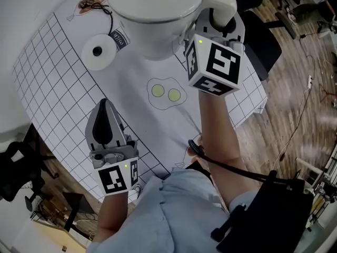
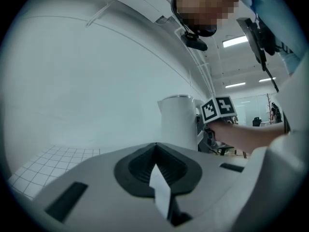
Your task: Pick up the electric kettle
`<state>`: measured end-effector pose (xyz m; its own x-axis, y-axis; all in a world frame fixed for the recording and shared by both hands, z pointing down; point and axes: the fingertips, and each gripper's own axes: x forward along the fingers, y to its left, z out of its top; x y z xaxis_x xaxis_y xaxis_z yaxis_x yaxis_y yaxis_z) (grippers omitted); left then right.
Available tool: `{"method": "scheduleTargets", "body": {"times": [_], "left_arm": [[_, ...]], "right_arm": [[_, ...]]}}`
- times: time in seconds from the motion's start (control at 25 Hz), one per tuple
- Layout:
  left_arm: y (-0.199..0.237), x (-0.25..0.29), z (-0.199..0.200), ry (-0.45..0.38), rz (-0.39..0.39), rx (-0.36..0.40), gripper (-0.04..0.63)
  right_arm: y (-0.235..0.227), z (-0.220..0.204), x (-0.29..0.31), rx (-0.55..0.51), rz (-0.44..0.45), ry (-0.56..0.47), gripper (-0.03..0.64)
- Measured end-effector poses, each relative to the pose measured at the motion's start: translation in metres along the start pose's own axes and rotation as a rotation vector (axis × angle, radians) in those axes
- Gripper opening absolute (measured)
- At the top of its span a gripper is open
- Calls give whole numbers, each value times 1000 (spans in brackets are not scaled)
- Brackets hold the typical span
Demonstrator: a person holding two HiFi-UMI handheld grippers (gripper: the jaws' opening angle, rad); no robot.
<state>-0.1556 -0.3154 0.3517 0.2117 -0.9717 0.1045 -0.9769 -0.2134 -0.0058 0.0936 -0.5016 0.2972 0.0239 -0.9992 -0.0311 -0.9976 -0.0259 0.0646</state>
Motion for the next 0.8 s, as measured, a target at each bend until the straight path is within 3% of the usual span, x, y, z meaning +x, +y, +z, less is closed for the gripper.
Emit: {"method": "scheduleTargets", "body": {"times": [0.36, 0.8], "left_arm": [[-40, -3, -29, 76, -71, 33, 0], [-49, -4, -41, 113, -93, 49, 0]], "right_arm": [[-52, -75, -30, 6, -70, 71, 58], [-56, -115, -50, 7, -63, 52, 62]]}}
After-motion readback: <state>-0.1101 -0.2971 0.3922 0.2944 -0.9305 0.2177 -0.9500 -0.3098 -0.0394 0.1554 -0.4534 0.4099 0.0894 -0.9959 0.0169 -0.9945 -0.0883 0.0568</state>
